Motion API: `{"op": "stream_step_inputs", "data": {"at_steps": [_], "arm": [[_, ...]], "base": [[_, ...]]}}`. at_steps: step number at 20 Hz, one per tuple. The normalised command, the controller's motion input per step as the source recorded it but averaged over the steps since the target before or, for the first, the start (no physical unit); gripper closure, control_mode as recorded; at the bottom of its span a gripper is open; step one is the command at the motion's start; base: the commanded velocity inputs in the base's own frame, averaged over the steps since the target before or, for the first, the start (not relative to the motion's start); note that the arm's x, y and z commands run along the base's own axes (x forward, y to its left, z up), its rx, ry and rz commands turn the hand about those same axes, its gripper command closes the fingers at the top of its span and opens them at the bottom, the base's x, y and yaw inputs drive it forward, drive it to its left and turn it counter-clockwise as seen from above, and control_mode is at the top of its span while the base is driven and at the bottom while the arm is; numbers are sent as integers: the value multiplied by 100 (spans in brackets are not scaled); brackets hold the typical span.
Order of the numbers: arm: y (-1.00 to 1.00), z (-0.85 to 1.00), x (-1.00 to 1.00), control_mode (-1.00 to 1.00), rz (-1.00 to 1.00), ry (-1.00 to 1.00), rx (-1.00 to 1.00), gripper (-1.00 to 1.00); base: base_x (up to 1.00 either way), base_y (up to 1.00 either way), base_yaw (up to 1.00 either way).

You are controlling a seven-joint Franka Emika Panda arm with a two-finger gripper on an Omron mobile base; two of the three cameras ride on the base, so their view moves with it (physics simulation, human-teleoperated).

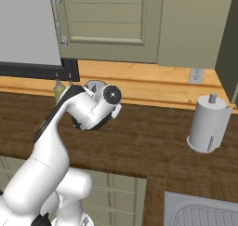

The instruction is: Start the toaster. Once the lever pops up, take the bread to the plate on the dining counter.

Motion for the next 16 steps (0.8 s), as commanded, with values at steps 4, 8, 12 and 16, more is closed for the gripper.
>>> {"op": "stream_step_inputs", "data": {"at_steps": [4, 8, 12, 16], "arm": [[0, 0, 0, -100, 0, 0, 0, -100], [0, 0, 0, -100, 0, 0, 0, -100], [0, 0, 0, -100, 0, 0, 0, -100], [0, 0, 0, -100, 0, 0, 0, -100]], "base": [[0, 0, 0], [0, 0, 0], [0, 0, 0], [0, 0, 0]]}}
